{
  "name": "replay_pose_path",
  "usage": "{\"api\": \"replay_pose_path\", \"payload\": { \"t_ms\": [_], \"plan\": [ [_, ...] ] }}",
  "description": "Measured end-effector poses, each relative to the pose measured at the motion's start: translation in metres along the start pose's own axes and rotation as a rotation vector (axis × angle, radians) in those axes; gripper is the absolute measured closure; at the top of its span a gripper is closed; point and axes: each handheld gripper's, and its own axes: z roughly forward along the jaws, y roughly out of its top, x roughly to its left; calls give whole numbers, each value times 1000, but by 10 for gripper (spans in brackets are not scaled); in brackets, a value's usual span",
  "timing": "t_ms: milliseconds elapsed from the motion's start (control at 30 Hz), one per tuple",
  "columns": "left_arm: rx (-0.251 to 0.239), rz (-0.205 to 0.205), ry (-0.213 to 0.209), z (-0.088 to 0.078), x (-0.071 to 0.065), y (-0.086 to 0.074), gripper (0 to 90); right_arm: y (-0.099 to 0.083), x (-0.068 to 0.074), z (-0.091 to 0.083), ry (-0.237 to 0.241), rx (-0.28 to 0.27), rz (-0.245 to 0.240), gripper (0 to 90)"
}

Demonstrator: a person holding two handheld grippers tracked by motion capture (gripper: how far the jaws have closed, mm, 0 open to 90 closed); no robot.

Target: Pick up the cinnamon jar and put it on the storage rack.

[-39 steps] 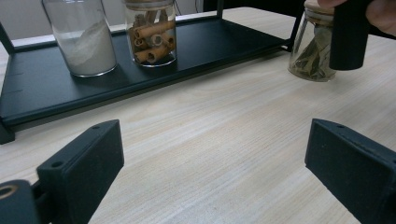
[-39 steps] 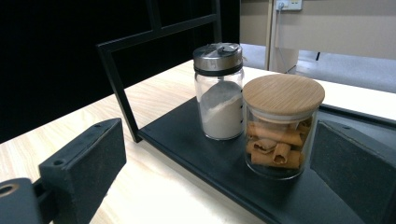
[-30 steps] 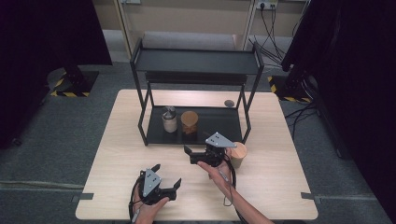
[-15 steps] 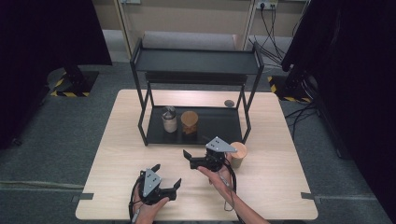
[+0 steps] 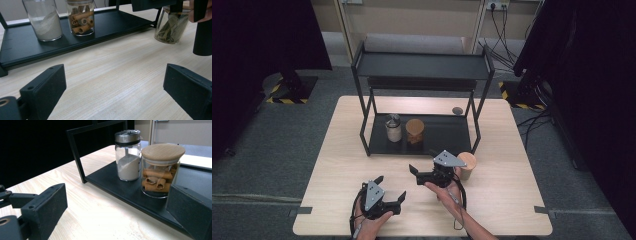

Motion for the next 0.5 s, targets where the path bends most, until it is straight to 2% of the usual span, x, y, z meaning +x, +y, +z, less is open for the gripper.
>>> {"api": "replay_pose_path", "payload": {
  "t_ms": [500],
  "plan": [
    [1,-3,0,0,0,0,41,-7,0,-8,0,11,7,40]
  ]
}}
